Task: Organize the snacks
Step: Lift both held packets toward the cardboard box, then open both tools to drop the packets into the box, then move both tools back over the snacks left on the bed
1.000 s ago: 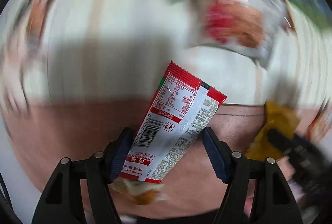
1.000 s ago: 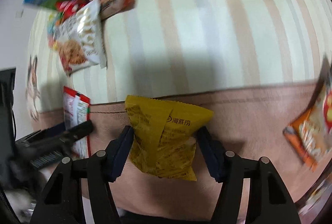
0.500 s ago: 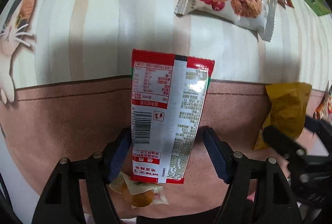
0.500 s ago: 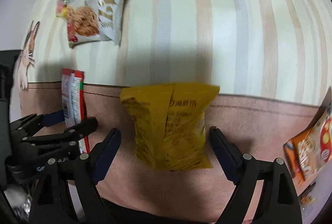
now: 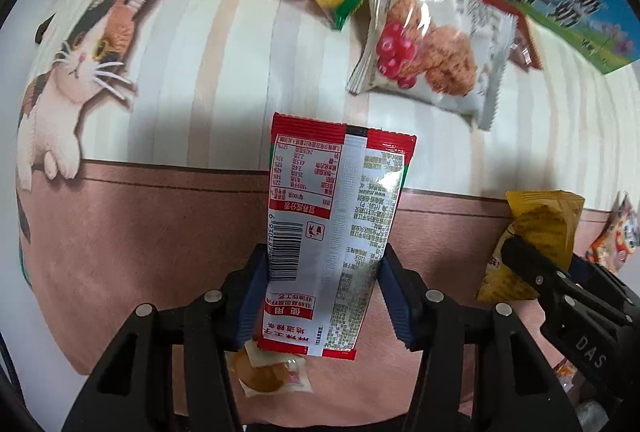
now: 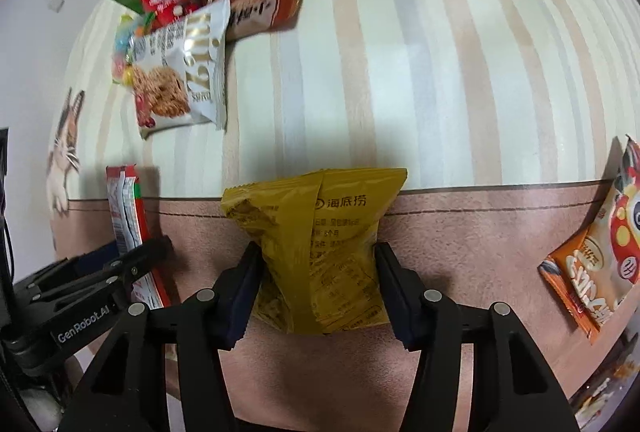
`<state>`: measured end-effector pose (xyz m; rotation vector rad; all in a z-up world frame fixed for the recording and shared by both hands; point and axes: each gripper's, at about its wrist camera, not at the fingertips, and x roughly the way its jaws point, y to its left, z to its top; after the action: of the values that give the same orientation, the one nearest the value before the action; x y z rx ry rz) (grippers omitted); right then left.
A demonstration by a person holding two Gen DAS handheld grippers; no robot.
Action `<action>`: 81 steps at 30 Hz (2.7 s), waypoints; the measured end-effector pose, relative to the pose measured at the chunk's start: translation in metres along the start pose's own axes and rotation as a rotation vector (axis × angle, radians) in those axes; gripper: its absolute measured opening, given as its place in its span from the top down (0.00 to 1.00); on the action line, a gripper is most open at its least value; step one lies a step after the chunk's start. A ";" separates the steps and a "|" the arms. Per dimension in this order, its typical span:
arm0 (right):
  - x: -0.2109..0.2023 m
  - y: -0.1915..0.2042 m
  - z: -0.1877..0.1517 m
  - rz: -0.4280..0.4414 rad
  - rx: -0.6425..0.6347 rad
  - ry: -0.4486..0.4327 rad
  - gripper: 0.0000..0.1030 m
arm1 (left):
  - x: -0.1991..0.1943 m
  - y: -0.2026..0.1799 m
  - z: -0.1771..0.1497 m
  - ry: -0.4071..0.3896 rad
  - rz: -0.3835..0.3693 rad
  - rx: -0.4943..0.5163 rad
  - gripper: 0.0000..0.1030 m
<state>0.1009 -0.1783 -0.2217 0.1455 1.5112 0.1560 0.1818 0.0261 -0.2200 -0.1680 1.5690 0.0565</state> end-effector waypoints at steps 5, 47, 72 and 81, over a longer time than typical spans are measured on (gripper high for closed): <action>-0.034 -0.016 0.008 0.066 0.014 -0.028 0.43 | -0.037 -0.003 -0.007 -0.062 -0.045 0.000 0.51; -0.037 0.050 0.258 0.117 0.015 0.030 0.43 | -0.001 -0.057 0.284 0.142 -0.087 0.052 0.50; -0.054 0.038 0.259 -0.038 0.006 -0.015 0.05 | -0.055 -0.050 0.255 -0.012 -0.102 0.048 0.06; -0.119 0.041 0.221 -0.123 -0.034 -0.231 0.05 | -0.128 -0.037 0.201 -0.290 -0.064 0.043 0.06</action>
<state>0.3150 -0.1609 -0.0856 0.0409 1.2823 0.0638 0.3855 0.0273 -0.0911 -0.1681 1.2735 -0.0033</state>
